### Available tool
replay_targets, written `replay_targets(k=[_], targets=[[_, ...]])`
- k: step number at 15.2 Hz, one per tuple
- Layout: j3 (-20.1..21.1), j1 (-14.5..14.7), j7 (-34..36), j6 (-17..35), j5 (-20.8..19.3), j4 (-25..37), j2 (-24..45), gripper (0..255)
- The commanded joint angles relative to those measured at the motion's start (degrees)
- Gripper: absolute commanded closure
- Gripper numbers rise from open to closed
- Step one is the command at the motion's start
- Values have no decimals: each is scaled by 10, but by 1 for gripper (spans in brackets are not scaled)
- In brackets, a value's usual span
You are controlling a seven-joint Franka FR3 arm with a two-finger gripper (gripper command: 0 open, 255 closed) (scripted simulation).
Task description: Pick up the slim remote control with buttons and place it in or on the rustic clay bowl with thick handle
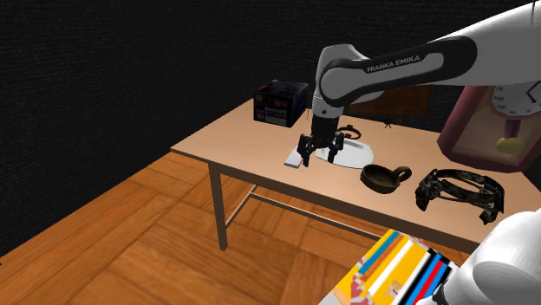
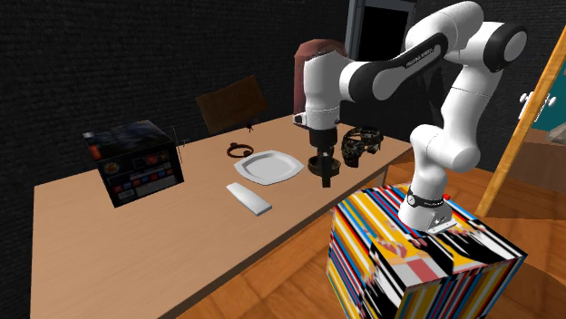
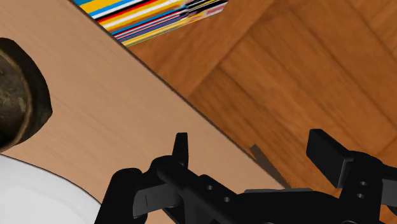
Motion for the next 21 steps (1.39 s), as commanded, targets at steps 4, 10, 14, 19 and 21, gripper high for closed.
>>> replay_targets(k=[4,10,14,19,21], targets=[[1,-16,93,37,-24,74,99,0],[-15,-26,194,62,-55,174,214,0],[-34,-31,254,67,-70,248,286,0],[-61,-37,321,63,-80,348,373,0],[-73,-40,345,58,-81,390,407,0]])
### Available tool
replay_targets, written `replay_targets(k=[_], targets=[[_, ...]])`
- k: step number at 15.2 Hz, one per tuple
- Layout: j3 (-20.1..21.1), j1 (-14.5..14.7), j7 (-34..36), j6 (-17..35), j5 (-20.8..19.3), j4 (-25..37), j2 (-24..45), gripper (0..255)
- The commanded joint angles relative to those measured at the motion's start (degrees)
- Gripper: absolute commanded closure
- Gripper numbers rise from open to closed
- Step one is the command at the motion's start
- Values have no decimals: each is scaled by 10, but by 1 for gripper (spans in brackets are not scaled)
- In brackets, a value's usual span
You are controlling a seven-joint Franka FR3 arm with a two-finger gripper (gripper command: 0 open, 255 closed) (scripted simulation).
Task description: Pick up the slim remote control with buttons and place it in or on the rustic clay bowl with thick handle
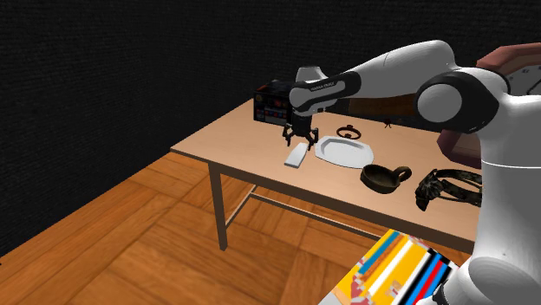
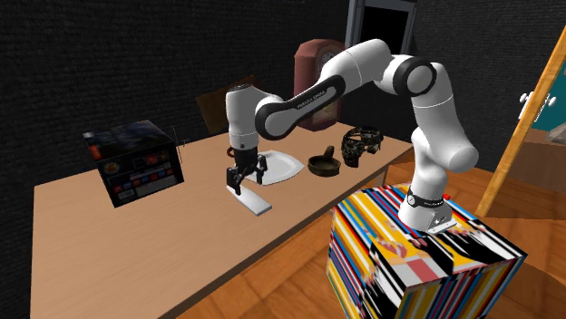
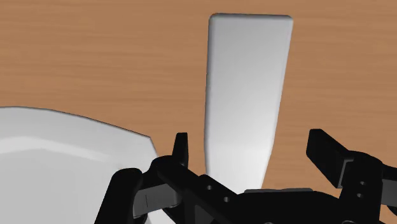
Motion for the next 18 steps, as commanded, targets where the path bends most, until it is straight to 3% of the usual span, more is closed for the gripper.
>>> replay_targets(k=[1,9,16,17,18], targets=[[-9,-3,21,-6,-1,37,28,0],[-10,-2,22,41,-2,10,49,0],[-10,-2,22,41,-2,10,49,0],[-10,-2,22,41,-2,10,49,255],[-10,-2,22,41,-2,10,49,255]])
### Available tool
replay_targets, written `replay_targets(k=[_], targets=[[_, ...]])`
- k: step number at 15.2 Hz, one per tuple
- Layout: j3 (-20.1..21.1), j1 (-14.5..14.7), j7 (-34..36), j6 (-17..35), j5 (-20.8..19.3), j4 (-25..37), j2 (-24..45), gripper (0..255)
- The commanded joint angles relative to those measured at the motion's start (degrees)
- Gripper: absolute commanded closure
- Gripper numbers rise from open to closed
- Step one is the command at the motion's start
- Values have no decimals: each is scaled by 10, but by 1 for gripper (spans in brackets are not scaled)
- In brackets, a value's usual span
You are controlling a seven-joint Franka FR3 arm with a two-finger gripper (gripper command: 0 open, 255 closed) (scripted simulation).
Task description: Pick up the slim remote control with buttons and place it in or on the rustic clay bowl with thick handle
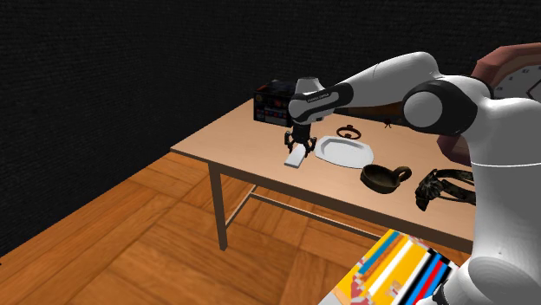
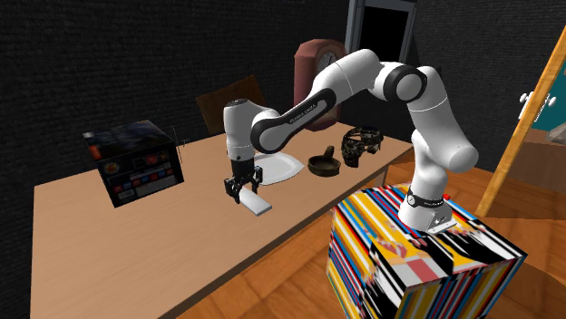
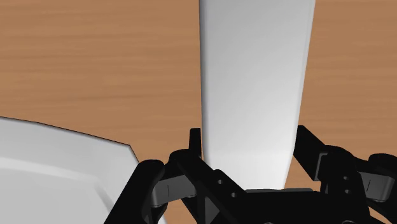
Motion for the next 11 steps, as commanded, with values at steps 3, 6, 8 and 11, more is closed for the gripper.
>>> replay_targets(k=[3,6,8,11], targets=[[0,0,0,0,0,0,0,255],[0,0,0,0,0,0,0,255],[0,0,0,0,0,0,0,255],[0,0,0,-18,0,9,-9,255]])
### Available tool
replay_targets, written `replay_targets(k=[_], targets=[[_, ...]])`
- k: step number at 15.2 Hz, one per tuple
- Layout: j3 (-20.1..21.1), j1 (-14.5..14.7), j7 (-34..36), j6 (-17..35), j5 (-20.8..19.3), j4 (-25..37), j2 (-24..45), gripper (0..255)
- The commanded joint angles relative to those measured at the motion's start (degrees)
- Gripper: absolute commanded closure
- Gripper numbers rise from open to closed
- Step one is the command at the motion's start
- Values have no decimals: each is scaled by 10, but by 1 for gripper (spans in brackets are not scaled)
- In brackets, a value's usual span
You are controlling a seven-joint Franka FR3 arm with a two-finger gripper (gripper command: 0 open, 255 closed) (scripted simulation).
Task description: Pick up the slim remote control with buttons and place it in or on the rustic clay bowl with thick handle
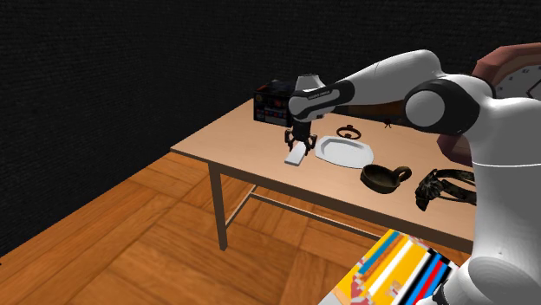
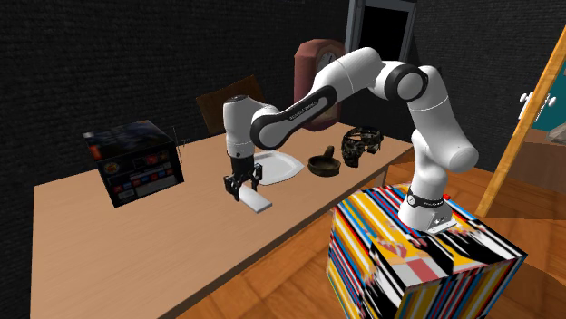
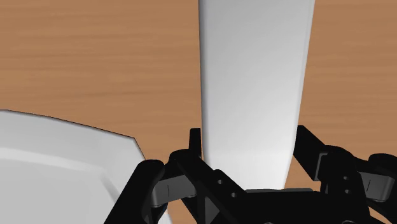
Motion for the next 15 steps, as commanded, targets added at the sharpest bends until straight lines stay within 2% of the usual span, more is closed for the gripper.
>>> replay_targets(k=[1,15], targets=[[0,0,0,-11,0,6,-6,255],[1,0,-1,-104,1,69,-36,255]])
